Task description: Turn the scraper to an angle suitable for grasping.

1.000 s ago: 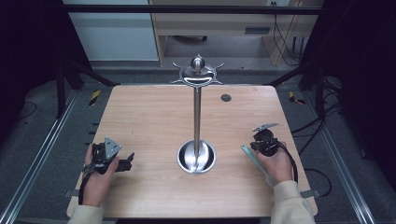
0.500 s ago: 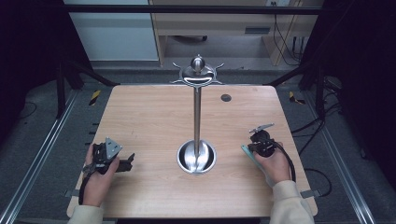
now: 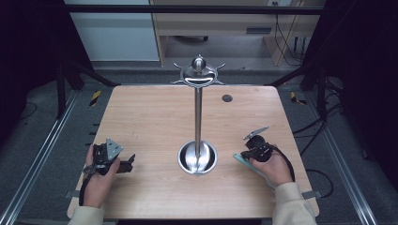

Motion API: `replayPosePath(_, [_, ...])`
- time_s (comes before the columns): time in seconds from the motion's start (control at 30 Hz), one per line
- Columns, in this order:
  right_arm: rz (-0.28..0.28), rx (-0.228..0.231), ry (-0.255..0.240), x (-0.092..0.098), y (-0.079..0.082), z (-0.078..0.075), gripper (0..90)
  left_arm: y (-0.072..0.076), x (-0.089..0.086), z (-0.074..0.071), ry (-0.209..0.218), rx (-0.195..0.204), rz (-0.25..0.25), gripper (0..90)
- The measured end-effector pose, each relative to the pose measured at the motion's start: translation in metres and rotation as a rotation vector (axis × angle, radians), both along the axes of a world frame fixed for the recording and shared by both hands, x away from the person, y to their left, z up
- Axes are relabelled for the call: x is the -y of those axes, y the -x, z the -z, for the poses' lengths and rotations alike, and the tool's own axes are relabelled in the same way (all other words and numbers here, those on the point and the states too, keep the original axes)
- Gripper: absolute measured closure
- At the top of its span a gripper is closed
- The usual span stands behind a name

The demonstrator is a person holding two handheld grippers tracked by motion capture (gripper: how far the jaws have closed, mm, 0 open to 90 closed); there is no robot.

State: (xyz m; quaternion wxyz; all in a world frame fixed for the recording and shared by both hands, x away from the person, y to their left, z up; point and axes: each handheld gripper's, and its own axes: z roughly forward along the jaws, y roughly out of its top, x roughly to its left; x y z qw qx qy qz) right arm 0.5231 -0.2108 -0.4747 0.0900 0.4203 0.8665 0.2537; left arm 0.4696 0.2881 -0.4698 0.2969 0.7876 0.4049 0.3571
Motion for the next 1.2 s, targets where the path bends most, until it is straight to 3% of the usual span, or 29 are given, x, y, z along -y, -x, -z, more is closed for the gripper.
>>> replayPosePath(0.27, [-0.103, -0.019, 0.011, -0.008, 0.008, -0.002, 90.0, 0.0, 0.0, 0.0, 0.0, 0.003, -0.002, 3.2])
replayPosePath(0.53, [-0.116, 0.022, 0.021, -0.012, 0.01, -0.013, 90.0, 0.0, 0.0, 0.0, 0.0, 0.003, -0.001, 3.2])
replayPosePath(0.77, [-0.141, 0.011, 0.037, -0.017, 0.013, -0.018, 90.0, 0.001, -0.001, 0.0, -0.005, 0.0, -0.007, 3.2])
replayPosePath(0.97, [-0.127, 0.015, 0.065, -0.022, 0.016, -0.03, 90.0, 0.002, -0.002, 0.002, -0.009, -0.012, -0.006, 3.2])
replayPosePath(1.03, [-0.128, 0.005, 0.052, -0.022, 0.017, -0.034, 90.0, 0.001, -0.002, 0.002, -0.003, -0.007, -0.009, 3.2])
replayPosePath(1.2, [-0.152, -0.02, 0.075, -0.021, 0.019, -0.036, 90.0, 0.003, -0.002, 0.0, 0.033, 0.007, 0.006, 3.2])
